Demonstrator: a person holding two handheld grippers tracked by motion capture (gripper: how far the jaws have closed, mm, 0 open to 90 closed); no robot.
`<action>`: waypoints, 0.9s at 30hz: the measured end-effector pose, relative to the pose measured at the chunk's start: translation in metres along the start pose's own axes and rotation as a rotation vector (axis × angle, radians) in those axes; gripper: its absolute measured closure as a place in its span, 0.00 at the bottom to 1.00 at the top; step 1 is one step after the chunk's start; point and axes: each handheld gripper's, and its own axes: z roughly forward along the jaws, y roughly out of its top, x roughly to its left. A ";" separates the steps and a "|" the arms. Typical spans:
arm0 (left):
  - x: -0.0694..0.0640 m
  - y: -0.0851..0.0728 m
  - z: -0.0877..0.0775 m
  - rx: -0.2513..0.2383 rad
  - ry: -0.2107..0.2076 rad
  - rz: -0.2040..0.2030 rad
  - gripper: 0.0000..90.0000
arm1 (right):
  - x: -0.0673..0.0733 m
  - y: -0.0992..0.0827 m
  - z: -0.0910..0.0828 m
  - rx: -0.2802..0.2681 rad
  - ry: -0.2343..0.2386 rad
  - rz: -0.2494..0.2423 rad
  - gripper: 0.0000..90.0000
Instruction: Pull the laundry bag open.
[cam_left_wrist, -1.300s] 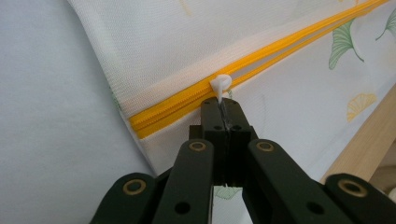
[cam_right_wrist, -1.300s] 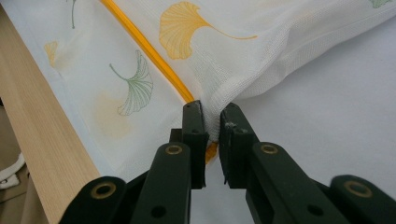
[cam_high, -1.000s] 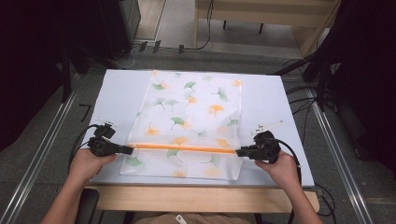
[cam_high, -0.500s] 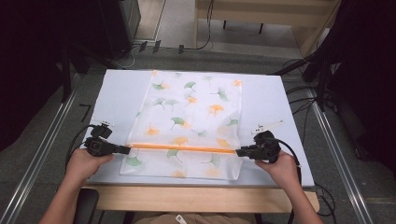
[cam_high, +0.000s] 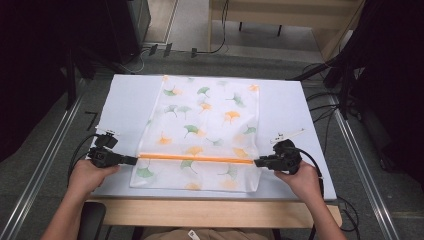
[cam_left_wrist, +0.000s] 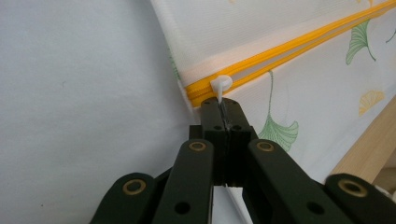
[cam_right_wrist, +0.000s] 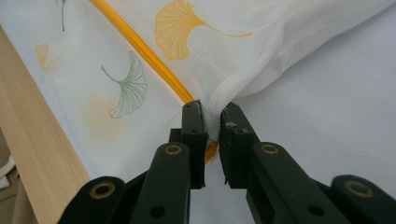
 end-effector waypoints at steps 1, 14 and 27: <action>0.000 0.000 0.000 0.004 0.001 0.003 1.00 | -0.001 0.000 0.000 0.001 -0.002 0.002 0.93; -0.008 0.002 0.005 0.016 0.014 0.027 1.00 | -0.011 -0.002 -0.001 -0.005 -0.048 0.039 0.93; -0.015 0.001 0.011 0.023 -0.005 0.042 1.00 | -0.024 -0.002 0.003 0.004 -0.076 0.080 0.92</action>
